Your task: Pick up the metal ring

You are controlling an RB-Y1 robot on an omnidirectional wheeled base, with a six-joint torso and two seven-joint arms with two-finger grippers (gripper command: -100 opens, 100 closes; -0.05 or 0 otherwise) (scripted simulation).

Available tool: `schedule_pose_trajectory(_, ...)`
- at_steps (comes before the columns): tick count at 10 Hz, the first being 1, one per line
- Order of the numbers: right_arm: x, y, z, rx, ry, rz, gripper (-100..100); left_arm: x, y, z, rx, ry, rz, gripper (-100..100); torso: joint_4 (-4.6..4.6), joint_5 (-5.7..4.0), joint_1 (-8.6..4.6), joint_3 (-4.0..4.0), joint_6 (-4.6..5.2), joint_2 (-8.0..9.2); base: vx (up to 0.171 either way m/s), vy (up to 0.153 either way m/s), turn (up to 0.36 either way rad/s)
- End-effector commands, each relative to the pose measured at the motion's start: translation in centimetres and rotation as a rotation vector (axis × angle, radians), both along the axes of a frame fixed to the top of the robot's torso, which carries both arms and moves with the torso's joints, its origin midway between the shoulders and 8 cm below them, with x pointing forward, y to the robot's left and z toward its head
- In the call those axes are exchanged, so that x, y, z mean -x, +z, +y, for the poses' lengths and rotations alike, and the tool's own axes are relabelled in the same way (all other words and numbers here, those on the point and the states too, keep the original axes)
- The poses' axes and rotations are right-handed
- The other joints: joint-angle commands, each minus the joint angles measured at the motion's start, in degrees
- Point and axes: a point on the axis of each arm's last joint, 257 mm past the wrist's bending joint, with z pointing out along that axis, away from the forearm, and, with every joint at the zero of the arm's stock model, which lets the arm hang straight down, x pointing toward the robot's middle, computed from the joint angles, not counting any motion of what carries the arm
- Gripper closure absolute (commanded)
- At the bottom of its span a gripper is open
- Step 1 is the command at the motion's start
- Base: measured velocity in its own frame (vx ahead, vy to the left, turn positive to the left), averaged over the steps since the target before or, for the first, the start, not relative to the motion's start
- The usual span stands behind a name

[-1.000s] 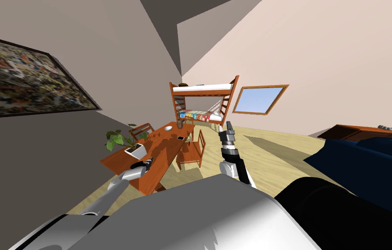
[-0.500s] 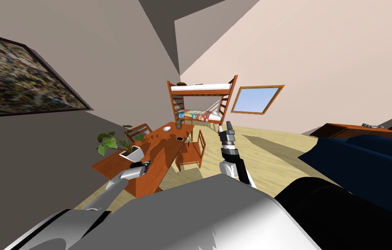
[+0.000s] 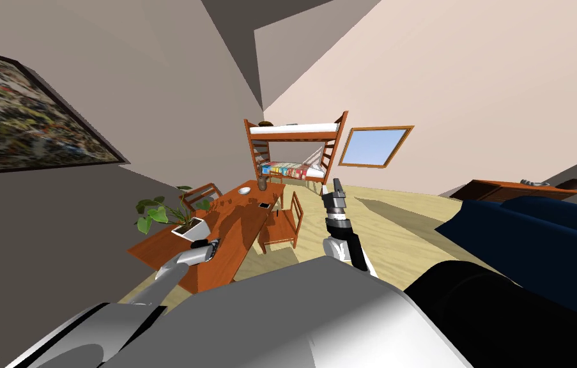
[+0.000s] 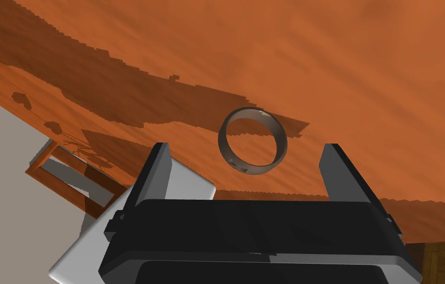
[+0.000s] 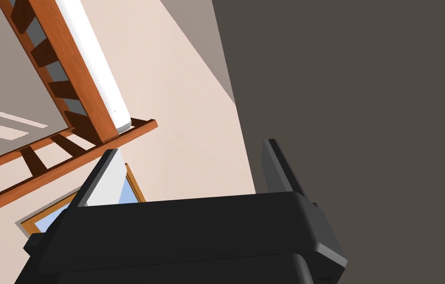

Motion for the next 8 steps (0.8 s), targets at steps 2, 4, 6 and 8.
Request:
schedule_pose_trajectory(2,0.00,0.00,0.00,0.000,0.000,0.000,0,1.14,-1.46,-0.63,0.000,0.004,-0.002,-100,-0.03,0.02,0.09,-0.08,-0.01,-0.12,0.088,0.060,-0.018)
schedule_pose_trajectory(4,0.00,0.00,0.00,0.000,0.000,0.000,0,0.87,-1.25,-0.48,0.000,0.003,-0.002,100,-0.01,0.01,0.01,-0.01,-0.01,0.00,0.016,0.013,-0.003)
schedule_pose_trajectory(6,0.00,0.00,0.00,0.000,0.000,0.000,0,0.97,-1.29,-0.44,0.000,0.005,0.000,100,0.05,-0.02,-0.10,0.08,0.03,0.14,0.000,0.000,0.000)
schedule_pose_trajectory(8,0.00,0.00,0.00,0.000,0.000,0.000,0,0.90,-1.26,-0.46,0.000,0.004,-0.002,100,0.04,-0.02,-0.11,0.09,0.01,0.17,0.000,0.000,0.000)
